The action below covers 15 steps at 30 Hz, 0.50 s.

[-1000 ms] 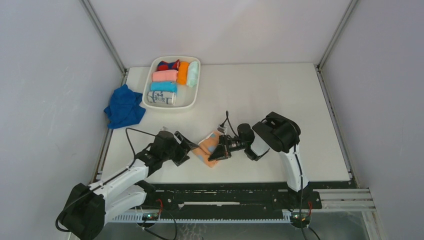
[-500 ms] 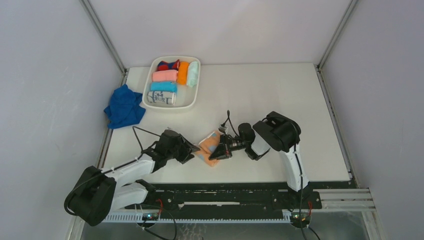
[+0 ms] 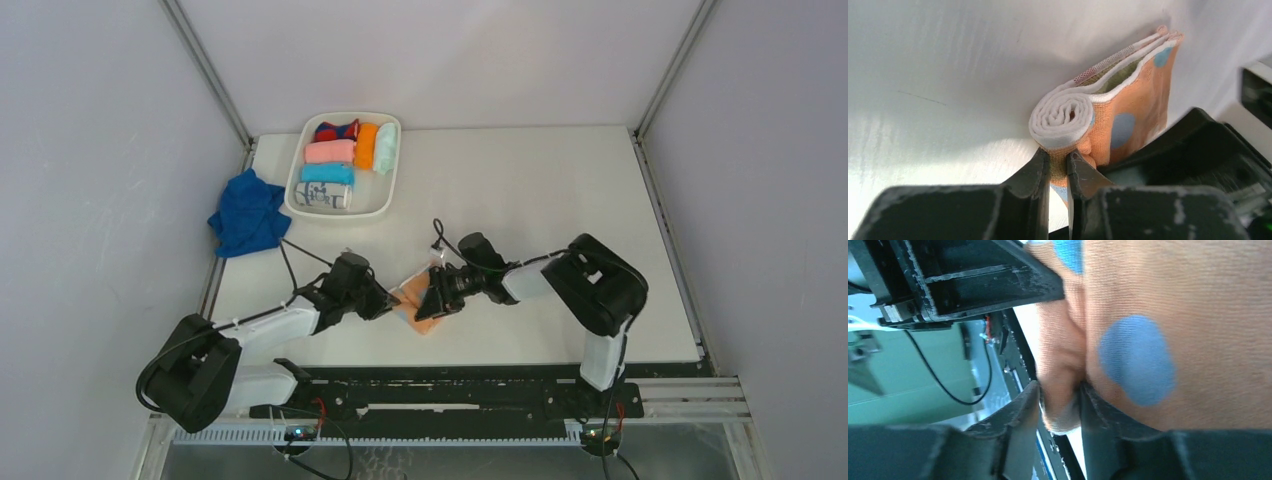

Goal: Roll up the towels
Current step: Roll the towel at the center of the board.

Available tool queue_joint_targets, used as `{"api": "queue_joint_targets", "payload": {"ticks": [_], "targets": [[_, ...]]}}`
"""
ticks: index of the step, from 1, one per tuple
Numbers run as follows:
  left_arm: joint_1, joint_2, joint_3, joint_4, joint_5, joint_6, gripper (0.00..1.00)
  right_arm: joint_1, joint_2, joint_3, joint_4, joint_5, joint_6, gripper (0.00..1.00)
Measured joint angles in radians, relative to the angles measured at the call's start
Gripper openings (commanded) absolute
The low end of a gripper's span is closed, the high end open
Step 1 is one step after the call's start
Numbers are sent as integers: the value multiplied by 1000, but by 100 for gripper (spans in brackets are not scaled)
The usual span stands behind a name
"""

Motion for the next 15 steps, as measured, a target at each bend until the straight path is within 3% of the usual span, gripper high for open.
{"api": "queue_joint_targets", "payload": {"ticks": [7,15], "targets": [[-9,-1,69,-136,-40,46,6,161,-246,101,-395,347,-275,55],[-12,1,126,-259,-58,74,6,426,-323,202,-628,873,-477,60]]}}
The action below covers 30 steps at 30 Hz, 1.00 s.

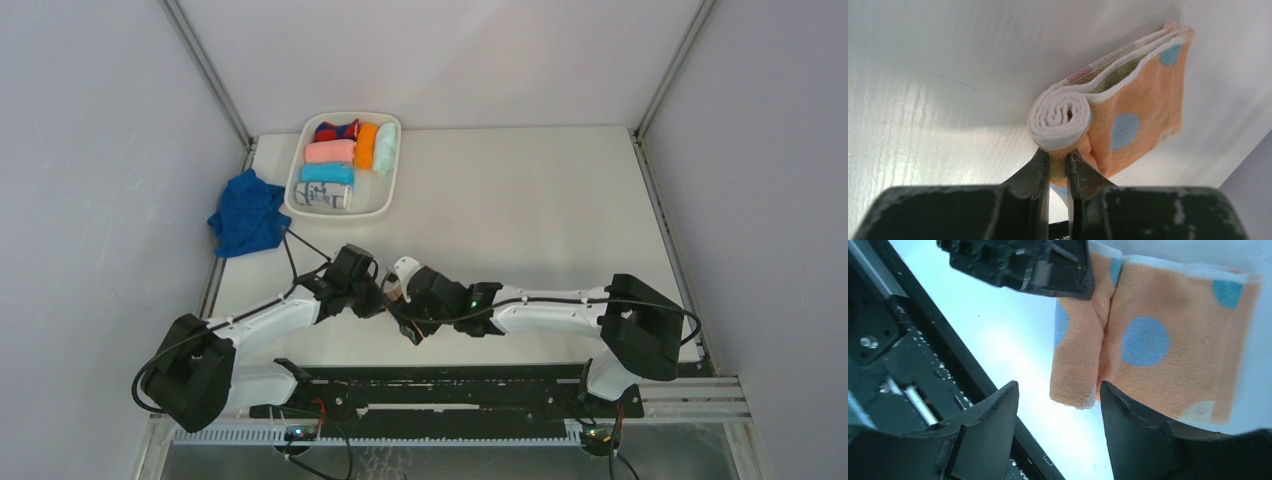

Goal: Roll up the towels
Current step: Roll the towel at the center of the board.

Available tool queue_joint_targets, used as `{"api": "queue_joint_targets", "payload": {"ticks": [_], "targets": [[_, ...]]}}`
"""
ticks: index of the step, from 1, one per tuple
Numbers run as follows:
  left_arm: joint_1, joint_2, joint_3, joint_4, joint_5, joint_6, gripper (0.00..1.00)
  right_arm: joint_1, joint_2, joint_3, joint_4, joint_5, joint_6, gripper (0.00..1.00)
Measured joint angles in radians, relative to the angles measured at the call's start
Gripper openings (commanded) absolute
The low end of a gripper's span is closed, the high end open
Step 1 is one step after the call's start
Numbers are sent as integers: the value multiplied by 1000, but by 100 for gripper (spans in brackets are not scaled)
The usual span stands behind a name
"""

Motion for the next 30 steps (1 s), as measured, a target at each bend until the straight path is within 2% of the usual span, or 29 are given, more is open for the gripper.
{"api": "queue_joint_targets", "payload": {"ticks": [5,9,18,30], "targets": [[0,2,30,-50,-3,8,6,124,16,39,-43,233,-77,60],[0,5,35,-73,-5,8,6,171,77,70,-45,340,-109,59],[0,13,35,-84,-6,6,6,225,200,104,-71,439,-139,57],[0,19,35,-85,-6,-2,6,307,238,186,-119,576,-171,59]]}}
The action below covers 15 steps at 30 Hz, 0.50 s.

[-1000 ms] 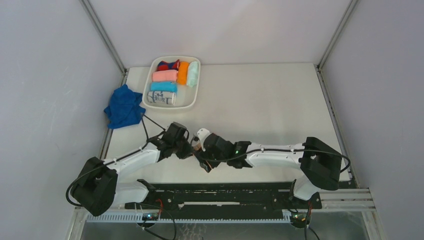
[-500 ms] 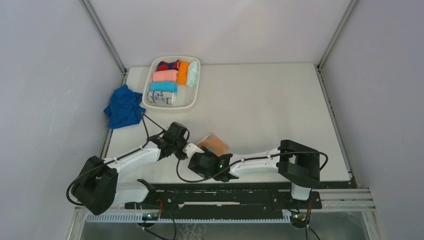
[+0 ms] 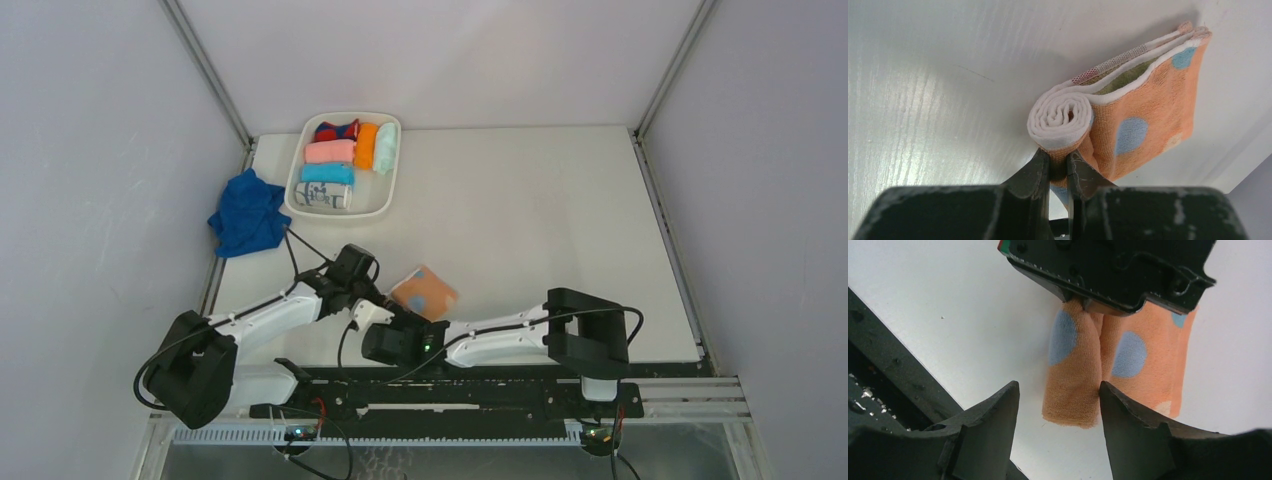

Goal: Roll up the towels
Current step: Roll the towel at the center of the board.

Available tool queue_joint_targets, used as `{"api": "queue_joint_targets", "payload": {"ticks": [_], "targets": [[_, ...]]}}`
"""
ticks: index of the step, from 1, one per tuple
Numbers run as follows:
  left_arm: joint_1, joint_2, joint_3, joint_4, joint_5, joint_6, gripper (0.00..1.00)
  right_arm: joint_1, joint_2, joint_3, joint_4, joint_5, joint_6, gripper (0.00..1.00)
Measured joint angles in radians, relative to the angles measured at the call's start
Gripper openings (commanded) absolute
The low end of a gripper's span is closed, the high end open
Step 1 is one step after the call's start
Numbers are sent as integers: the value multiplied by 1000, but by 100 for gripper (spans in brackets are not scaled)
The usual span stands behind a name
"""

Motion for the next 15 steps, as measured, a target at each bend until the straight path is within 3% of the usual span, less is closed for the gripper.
{"api": "queue_joint_targets", "payload": {"ticks": [8,15], "targets": [[0,0,0,0,1,0,6,10,70,26,-23,48,-7,48],[-3,0,0,0,1,-3,13,8,101,30,-37,74,-16,18]]}}
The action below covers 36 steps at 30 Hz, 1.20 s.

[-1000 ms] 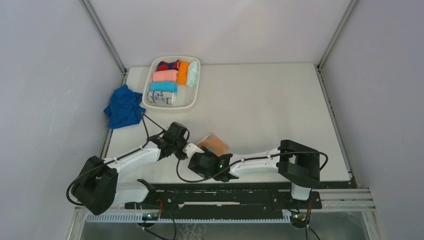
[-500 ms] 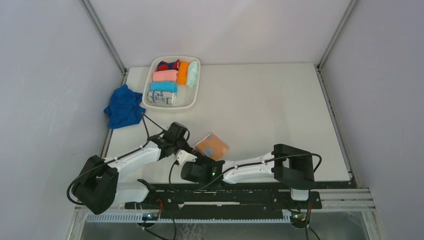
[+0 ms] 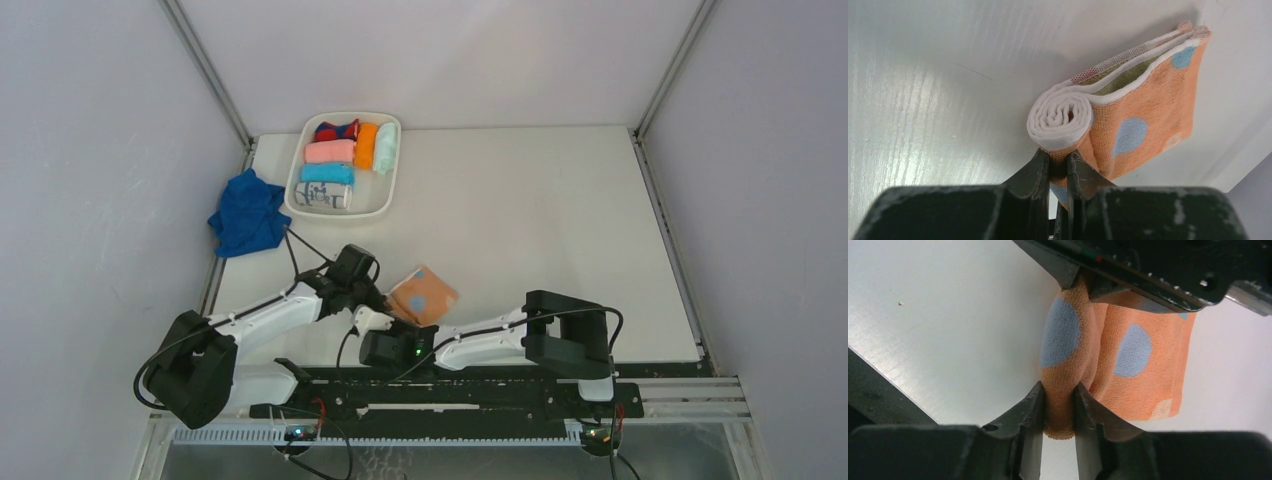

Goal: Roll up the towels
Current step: Roll the towel at the center of the board.

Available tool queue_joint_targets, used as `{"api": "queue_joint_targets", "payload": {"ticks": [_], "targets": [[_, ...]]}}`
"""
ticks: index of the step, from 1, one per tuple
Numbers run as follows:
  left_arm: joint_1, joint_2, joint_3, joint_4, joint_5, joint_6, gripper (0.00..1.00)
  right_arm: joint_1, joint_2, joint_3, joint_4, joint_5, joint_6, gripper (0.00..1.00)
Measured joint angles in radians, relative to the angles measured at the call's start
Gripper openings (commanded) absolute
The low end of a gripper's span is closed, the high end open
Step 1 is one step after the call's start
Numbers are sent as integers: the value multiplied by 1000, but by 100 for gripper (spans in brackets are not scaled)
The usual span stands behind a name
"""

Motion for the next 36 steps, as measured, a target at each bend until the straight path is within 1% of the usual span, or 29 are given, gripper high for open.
{"api": "queue_joint_targets", "payload": {"ticks": [2,5,8,9,11,14,16,19,23,26,31,36], "targets": [[0,0,0,0,0,-2,19,-5,0,0,0,-1,3,13],[0,-8,0,-1,-1,-9,39,-27,-8,-6,8,-25,3,10],[0,-45,0,-14,-11,-23,59,-69,-58,-51,42,-117,5,9],[0,-61,0,-19,-15,-23,66,-97,-86,-77,63,-180,7,9],[1,-109,0,-29,-29,-30,74,-158,-140,-124,95,-298,17,9],[9,-183,-2,-48,-50,-43,80,-267,-207,-180,167,-498,41,9],[20,-241,-9,-48,-63,-51,84,-336,-228,-220,211,-632,65,9],[30,-316,-34,-39,-71,-58,86,-441,-234,-286,295,-850,122,9],[30,-351,-84,-13,-62,-68,87,-554,-223,-355,417,-1083,214,9],[30,-349,-126,18,-40,-78,87,-615,-189,-400,530,-1215,299,9],[27,-314,-156,102,4,-87,87,-722,-75,-480,806,-1433,507,9],[10,-232,-156,193,34,-92,83,-781,21,-529,1026,-1547,675,9]]}}
